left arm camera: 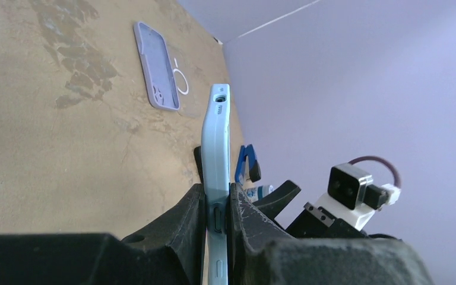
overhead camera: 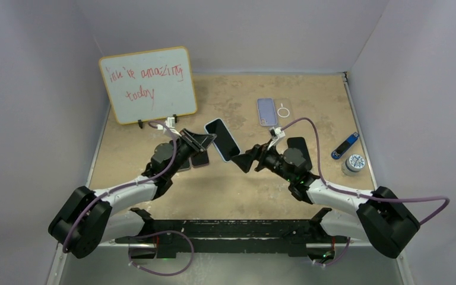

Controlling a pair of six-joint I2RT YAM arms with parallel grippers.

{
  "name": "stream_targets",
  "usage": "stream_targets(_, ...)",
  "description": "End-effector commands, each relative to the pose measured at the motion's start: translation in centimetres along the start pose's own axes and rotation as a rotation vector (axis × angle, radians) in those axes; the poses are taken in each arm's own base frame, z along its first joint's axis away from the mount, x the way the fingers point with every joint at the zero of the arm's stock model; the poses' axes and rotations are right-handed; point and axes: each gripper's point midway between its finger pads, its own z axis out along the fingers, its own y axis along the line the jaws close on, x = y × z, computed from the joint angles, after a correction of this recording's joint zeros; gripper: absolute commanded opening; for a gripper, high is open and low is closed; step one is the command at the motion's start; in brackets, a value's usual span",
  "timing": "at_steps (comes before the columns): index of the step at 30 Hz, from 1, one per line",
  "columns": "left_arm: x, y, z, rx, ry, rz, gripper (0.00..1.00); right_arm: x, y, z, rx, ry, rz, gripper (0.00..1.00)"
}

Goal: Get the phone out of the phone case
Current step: Pick up the phone at the center of the board.

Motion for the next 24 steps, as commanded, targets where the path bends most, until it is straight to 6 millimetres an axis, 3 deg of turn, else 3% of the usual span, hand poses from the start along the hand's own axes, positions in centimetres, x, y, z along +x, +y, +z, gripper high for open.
stream_targets(1, -3.3, -3.5, -0.9, 0.134, -0.150, -0.076, 0.00, -2.3, 2.8, -0.3, -0.127, -0.125, 0.092, 0.99)
stream_targets(10, -4.0, -4.3, -2.2, 0.197, -0.195, -0.170, 0.00, -2.8, 5.3, 0.1, -0.231, -0.167, 0.163, 0.96)
stream_targets(15, -4.5, -4.3, -3.0, 0.226, -0.232, -0.232, 0.00, -2.4, 5.5, 0.5, -0.216, -0.176, 0.186, 0.95)
stream_targets(24, -5.0, -5.6, -3.7, 0.291, -0.246, -0.280, 0.00, -1.2, 6.3, 1.4, -0.232, -0.153, 0.225, 0.83)
